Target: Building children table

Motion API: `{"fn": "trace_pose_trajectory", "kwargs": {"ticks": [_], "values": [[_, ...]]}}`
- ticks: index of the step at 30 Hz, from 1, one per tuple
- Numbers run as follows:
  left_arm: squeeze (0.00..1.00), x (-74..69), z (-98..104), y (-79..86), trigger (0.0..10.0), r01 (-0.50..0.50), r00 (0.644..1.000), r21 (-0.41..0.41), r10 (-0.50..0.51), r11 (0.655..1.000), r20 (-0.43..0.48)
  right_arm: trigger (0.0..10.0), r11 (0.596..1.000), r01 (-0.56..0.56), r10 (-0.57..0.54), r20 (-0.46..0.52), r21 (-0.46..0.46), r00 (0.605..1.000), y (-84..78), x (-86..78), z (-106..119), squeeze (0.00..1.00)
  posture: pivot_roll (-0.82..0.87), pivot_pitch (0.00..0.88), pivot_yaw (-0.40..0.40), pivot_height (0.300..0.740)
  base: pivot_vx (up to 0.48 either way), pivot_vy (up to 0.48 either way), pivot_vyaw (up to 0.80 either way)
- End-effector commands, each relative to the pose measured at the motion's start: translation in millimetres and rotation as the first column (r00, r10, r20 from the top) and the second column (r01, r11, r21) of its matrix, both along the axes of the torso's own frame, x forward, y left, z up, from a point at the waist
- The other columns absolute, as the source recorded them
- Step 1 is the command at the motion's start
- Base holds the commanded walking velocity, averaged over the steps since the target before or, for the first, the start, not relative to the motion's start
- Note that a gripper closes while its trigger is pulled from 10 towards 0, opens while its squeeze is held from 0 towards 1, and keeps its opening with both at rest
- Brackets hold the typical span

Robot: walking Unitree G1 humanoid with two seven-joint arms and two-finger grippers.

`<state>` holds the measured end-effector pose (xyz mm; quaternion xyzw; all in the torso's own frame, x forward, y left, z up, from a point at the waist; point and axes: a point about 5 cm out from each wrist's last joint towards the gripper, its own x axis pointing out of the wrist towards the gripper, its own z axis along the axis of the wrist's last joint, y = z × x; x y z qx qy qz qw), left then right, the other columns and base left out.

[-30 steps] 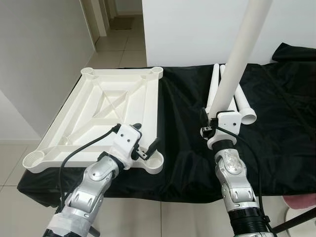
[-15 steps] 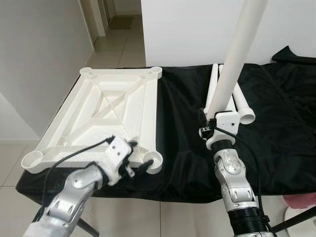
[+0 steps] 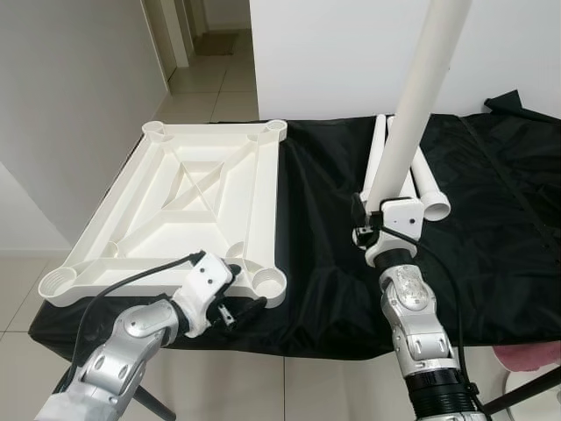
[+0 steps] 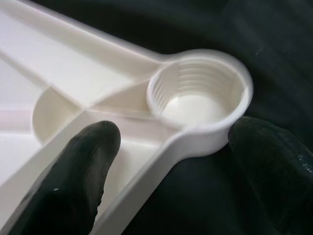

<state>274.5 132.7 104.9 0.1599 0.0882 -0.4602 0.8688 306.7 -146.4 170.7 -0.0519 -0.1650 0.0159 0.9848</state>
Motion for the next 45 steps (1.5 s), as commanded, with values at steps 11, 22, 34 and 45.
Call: {"fn": "trace_pose_trajectory", "kwargs": {"ticks": [11, 22, 34, 45], "values": [[0.00, 7.5, -15, 7.3, 10.0, -0.059, 0.998, 0.082, 0.060, 0.995, -0.014, 10.0, 1.000, 0.015, -0.015, 0.011, -0.004, 1.000, -0.3, -1.7, 3, 0.00, -0.04, 0.007, 0.099, 0.740, 0.000, 0.000, 0.00], [0.00, -1.0, -18, -20.1, 10.0, 0.012, 0.999, 0.010, -0.011, 1.000, -0.046, 10.0, 1.000, 0.011, -0.011, 0.007, -0.009, 1.000, 1.2, -1.6, 3, 0.00, -0.04, 0.016, 0.101, 0.740, 0.000, 0.000, 0.00], [0.00, -6.6, -10, -67.3, 10.0, 0.053, 0.998, -0.103, -0.056, 0.993, -0.024, 10.0, 1.000, 0.026, -0.026, 0.011, -0.012, 1.000, -0.1, -0.6, 5, 0.00, -0.05, 0.026, 0.121, 0.740, 0.000, 0.000, 0.00], [0.00, 3.4, 2, -98.8, 10.0, 0.020, 1.000, -0.130, -0.018, 0.991, 0.022, 10.0, 0.999, 0.037, -0.037, 0.011, 0.003, 0.999, 0.3, -0.8, 5, 0.00, -0.05, 0.034, 0.121, 0.740, 0.000, 0.000, 0.00]]}}
